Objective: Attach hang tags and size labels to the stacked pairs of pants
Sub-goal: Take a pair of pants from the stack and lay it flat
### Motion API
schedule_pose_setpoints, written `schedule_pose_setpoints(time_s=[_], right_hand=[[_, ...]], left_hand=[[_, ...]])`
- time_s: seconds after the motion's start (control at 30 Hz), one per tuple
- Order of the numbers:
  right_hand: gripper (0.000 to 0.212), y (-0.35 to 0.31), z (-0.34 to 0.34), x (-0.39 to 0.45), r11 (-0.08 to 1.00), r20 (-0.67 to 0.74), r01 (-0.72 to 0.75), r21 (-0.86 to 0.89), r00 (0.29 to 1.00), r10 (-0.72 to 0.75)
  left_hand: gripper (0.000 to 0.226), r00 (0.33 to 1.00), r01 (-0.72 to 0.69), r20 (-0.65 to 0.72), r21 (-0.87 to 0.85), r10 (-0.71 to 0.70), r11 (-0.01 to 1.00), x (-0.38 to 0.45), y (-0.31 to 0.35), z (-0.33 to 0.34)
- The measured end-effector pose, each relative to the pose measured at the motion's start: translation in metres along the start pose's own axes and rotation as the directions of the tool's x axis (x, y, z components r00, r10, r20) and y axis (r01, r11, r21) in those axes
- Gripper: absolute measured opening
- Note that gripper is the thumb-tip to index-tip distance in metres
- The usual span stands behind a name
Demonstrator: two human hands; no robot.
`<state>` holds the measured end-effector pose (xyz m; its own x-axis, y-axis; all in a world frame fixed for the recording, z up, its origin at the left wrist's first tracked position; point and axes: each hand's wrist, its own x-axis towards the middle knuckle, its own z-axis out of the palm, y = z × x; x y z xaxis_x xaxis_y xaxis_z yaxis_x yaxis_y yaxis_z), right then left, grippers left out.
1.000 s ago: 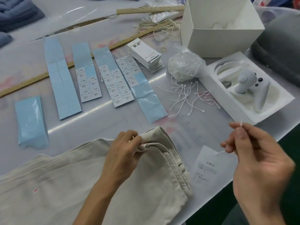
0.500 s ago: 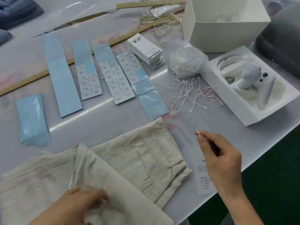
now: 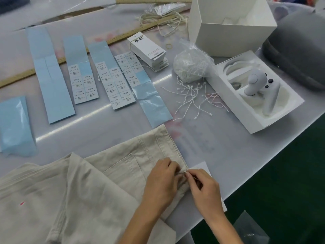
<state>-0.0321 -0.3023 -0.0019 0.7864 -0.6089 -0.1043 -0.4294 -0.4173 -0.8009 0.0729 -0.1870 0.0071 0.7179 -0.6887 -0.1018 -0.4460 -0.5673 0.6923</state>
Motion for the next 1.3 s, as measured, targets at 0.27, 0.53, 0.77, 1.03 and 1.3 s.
schedule_pose_setpoints(time_s=[0.27,0.53,0.77,1.03,1.3], right_hand=[[0.028,-0.016,0.013,-0.015,0.957,-0.065,0.193,-0.216,0.975,-0.211],[0.019,-0.032,0.039,-0.02,0.993,-0.222,0.094,-0.07,0.969,-0.107],[0.013,-0.036,0.038,-0.02,1.0,-0.194,-0.012,0.022,0.981,0.016],[0.026,-0.042,0.013,-0.023,0.993,-0.155,0.107,-0.05,0.981,-0.114],[0.046,-0.024,-0.014,0.004,0.99,-0.011,-0.056,-0.128,0.998,0.055]], left_hand=[[0.013,0.97,0.243,0.105,-0.505,-0.221,0.828,-0.001,-0.018,-0.023],[0.023,0.97,0.232,0.152,-0.376,-0.187,0.897,0.004,-0.025,-0.026],[0.013,0.988,0.133,0.11,-0.248,-0.109,0.96,0.001,-0.023,-0.021],[0.016,0.969,0.247,0.121,-0.521,-0.216,0.817,0.0,-0.031,-0.03],[0.013,0.92,0.265,0.086,-0.853,-0.381,0.449,0.006,-0.029,-0.053]])
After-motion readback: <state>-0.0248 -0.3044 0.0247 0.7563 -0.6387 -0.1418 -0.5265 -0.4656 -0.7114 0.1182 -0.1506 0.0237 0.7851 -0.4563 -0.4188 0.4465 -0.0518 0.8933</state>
